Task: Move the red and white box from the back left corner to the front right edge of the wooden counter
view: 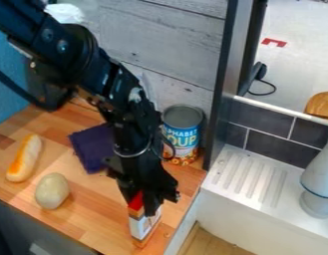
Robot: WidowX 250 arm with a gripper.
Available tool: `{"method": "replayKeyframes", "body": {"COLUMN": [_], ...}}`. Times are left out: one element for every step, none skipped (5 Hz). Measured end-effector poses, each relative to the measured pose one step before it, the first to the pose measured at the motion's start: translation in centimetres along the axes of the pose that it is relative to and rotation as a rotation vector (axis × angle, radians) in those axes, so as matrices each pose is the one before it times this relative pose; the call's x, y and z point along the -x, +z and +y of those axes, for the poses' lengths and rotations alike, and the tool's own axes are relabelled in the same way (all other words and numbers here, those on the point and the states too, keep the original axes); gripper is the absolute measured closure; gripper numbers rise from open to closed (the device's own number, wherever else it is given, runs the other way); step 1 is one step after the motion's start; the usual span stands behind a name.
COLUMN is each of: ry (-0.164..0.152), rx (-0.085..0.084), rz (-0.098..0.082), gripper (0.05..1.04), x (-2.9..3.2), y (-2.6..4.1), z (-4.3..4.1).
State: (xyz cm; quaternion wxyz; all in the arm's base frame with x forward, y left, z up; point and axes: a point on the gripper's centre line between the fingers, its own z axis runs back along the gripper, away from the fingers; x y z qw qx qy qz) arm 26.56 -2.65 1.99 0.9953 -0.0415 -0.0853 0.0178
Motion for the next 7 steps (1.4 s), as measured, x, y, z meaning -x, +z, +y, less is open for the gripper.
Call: {"method": "replayKeyframes", "body": {"ry": [0.0040,0.0171,0.0144,0.0031,-0.0128,0.0019,0.0459], "rx": [-0.0023,-0.0110,-0.0318,-0.0002,0.0055,0.0082,0.0010], "rz": [0.0015,-0.0002,0.0692,0.0047,0.0098,-0.0177,0.0039], "gripper": [0.693,0.644,0.334,0.088,0.076,0.082,0.082], "x": [0.045,-0.072,1.263,0.121,0.156,0.027,-0.020], "y": [-0.134,-0.033,-0.566,0.013,0.001,1.846,2.799], "z": [0.048,0.169,0.216,-0.065,-0.085,-0.087,0.990]}}
